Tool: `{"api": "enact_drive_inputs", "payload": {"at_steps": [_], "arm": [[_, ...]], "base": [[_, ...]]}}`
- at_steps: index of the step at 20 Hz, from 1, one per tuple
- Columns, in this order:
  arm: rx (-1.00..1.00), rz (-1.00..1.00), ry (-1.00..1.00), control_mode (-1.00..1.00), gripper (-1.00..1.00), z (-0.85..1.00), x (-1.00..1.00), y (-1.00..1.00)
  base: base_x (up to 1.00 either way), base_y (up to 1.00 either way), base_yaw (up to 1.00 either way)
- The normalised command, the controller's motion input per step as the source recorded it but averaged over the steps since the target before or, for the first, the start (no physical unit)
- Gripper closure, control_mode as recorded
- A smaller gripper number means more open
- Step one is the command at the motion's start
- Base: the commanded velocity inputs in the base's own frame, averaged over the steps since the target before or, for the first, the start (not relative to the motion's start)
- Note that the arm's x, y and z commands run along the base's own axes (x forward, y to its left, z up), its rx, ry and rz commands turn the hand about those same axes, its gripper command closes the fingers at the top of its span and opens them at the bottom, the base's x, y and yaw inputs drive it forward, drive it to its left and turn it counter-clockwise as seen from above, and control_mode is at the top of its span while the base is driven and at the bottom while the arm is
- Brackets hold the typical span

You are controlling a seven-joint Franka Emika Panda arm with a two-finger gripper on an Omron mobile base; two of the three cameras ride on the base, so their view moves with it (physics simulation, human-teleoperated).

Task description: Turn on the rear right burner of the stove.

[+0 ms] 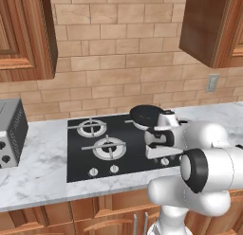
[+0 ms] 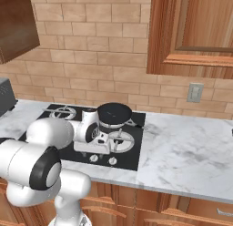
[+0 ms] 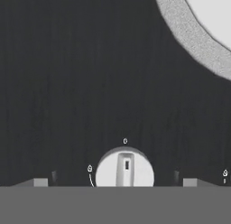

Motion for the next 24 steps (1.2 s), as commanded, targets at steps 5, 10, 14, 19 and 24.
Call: {"api": "enact_drive_inputs", "payload": {"at_steps": [5,10,14,19,24], "arm": [[0.00,0.00,0.00,-1.00,-1.00,-0.28,-0.02,0.00],[0.00,0.00,0.00,-1.00,-1.00,-0.23,0.00,0.00],[0.00,0.00,0.00,-1.00,1.00,-0.24,0.00,0.00],[0.00,0.00,0.00,-1.00,1.00,-0.06,0.00,0.00],[0.00,0.01,0.00,-1.00,1.00,0.00,-0.04,0.00]], "base": [[0.00,0.00,0.00],[0.00,0.00,0.00],[0.00,0.00,0.00],[0.00,0.00,0.00],[0.00,0.00,0.00]]}}
